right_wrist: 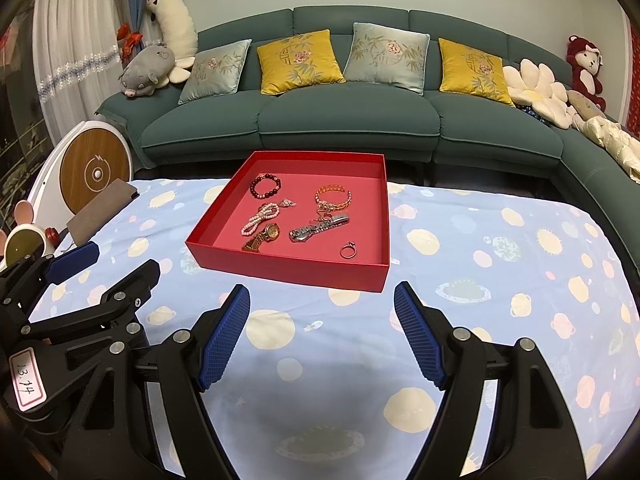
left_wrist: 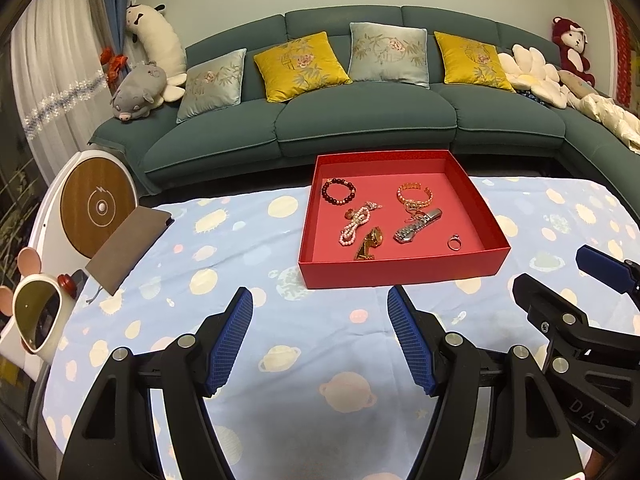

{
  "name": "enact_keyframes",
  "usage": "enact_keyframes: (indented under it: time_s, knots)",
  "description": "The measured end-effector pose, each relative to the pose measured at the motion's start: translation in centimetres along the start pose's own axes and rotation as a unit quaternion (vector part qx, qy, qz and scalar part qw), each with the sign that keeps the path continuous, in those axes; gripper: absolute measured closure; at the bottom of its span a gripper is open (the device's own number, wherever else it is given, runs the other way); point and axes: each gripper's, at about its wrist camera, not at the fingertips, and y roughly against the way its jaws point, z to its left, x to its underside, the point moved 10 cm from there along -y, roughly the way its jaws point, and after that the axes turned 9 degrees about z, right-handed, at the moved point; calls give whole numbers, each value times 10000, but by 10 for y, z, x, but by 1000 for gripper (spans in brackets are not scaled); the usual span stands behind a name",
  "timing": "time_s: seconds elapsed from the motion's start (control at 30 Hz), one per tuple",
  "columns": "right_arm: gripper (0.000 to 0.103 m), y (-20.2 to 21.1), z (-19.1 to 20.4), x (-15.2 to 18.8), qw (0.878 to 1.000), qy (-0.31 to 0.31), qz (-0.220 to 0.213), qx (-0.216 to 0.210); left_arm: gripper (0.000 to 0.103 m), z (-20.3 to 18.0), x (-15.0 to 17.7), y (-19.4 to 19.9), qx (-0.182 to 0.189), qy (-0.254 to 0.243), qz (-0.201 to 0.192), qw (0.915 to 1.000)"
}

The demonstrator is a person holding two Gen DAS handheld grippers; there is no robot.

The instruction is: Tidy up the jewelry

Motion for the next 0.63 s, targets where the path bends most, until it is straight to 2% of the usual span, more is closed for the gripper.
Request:
enact_keyframes:
  time_s: [0.63]
  knots:
    - [31, 0, 0, 0, 10000, 12, -21, 17, 36, 3, 1, -6, -11, 143, 86, 9999]
